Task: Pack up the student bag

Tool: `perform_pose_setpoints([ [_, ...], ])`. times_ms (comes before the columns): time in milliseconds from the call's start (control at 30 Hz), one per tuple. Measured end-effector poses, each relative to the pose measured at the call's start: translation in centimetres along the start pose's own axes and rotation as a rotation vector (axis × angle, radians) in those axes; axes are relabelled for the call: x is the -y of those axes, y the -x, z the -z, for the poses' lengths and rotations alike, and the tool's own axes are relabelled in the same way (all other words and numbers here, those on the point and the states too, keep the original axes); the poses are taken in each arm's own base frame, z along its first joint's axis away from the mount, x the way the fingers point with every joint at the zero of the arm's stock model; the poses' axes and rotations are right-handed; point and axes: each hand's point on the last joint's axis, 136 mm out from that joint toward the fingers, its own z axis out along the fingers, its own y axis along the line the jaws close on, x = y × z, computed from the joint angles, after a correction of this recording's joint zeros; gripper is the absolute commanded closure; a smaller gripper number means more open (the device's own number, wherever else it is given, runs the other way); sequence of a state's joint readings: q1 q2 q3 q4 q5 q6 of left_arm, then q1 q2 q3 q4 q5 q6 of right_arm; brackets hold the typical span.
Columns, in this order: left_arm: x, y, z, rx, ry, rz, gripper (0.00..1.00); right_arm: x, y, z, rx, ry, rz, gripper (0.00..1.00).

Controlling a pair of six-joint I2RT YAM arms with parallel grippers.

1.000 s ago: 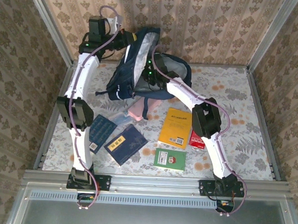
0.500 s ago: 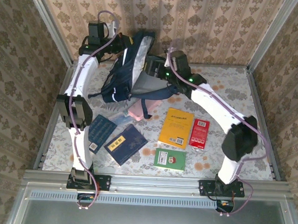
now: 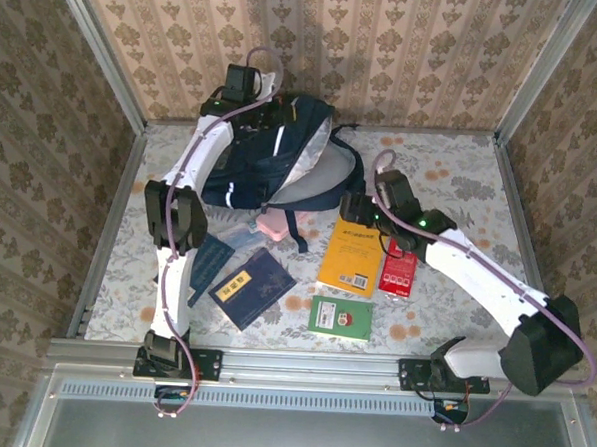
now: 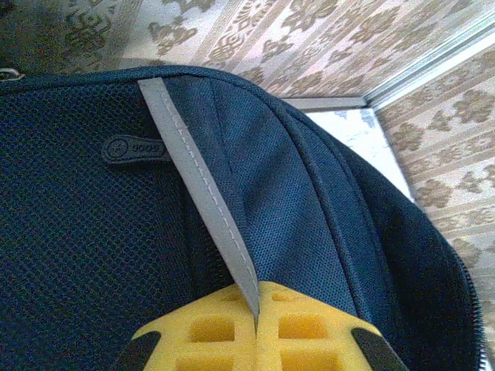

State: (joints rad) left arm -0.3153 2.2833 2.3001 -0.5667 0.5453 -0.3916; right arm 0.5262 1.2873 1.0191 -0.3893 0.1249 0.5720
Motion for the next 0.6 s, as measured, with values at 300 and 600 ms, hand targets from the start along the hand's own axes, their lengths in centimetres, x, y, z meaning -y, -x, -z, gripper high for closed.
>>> perform_pose_setpoints([
  [300, -2.2, -0.5, 0.6, -0.019, 0.111, -0.011, 0.64, 6.3, -4.2, 0.2, -0.062, -0.173, -0.101, 0.2],
  [600, -0.7, -3.4, 1.9, -0.072, 0.101, 0.093, 0.54, 15.6, -7.9, -1.4, -0.126, -0.321, -0.412, 0.17],
])
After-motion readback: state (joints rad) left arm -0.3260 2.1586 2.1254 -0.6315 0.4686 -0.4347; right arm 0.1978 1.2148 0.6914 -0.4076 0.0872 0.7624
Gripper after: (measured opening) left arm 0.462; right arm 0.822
